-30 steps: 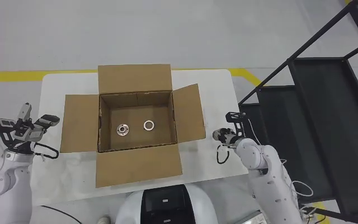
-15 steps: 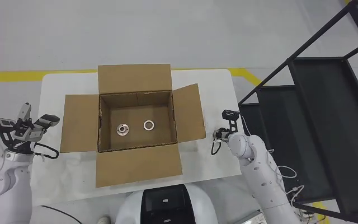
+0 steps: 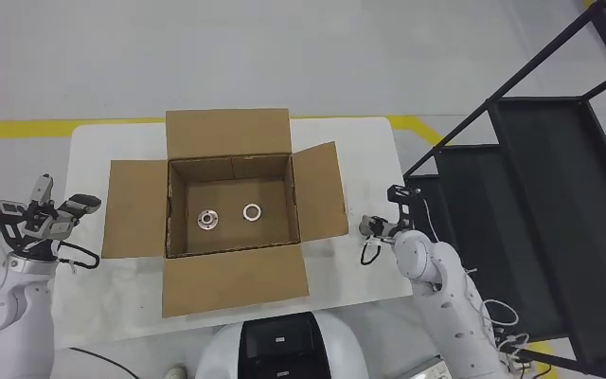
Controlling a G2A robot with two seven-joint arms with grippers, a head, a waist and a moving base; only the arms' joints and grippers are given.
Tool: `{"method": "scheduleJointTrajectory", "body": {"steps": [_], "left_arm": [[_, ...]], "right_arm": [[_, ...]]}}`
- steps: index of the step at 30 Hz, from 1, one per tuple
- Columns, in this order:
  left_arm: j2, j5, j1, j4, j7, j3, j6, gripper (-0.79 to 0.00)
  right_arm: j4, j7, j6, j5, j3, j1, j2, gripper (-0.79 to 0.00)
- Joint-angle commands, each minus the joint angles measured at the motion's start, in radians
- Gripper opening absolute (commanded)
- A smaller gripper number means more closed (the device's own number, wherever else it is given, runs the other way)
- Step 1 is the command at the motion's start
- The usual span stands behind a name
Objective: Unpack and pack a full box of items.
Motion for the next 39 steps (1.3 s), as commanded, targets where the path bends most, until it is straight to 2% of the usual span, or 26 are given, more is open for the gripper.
{"method": "scheduleJointTrajectory", "body": {"steps": [1, 4, 6, 8, 13, 17, 21, 24, 28, 35, 39], "left_arm": [[0.000, 0.000, 0.000, 0.000, 0.000, 0.000, 0.000, 0.000], [0.000, 0.000, 0.000, 0.000, 0.000, 0.000, 0.000, 0.000], [0.000, 0.000, 0.000, 0.000, 0.000, 0.000, 0.000, 0.000], [0.000, 0.000, 0.000, 0.000, 0.000, 0.000, 0.000, 0.000], [0.000, 0.000, 0.000, 0.000, 0.000, 0.000, 0.000, 0.000], [0.000, 0.000, 0.000, 0.000, 0.000, 0.000, 0.000, 0.000], [0.000, 0.000, 0.000, 0.000, 0.000, 0.000, 0.000, 0.000], [0.000, 0.000, 0.000, 0.000, 0.000, 0.000, 0.000, 0.000], [0.000, 0.000, 0.000, 0.000, 0.000, 0.000, 0.000, 0.000], [0.000, 0.000, 0.000, 0.000, 0.000, 0.000, 0.000, 0.000], [0.000, 0.000, 0.000, 0.000, 0.000, 0.000, 0.000, 0.000]], "right_arm": [[-0.112, -0.043, -0.004, 0.006, 0.019, -0.066, 0.001, 0.000], [-0.253, -0.142, -0.076, 0.021, 0.031, -0.151, 0.003, 0.000], [-0.325, -0.210, -0.174, 0.051, 0.034, -0.202, 0.006, 0.000], [-0.382, -0.224, -0.264, 0.077, 0.039, -0.238, 0.010, 0.000], [-0.521, -0.210, -0.339, -0.024, -0.004, -0.259, 0.017, 0.000], [-0.521, -0.156, -0.421, -0.099, -0.123, -0.171, 0.019, 0.000], [-0.486, -0.017, -0.437, -0.147, -0.291, -0.040, 0.011, 0.000], [-0.366, 0.061, -0.412, -0.149, -0.425, 0.112, -0.008, 0.000], [-0.196, 0.113, -0.321, -0.126, -0.560, 0.294, -0.043, 0.000], [0.019, 0.136, -0.219, -0.059, -0.675, 0.477, -0.094, 0.000], [0.040, 0.139, -0.218, -0.052, -0.689, 0.493, -0.100, 0.000]]}}
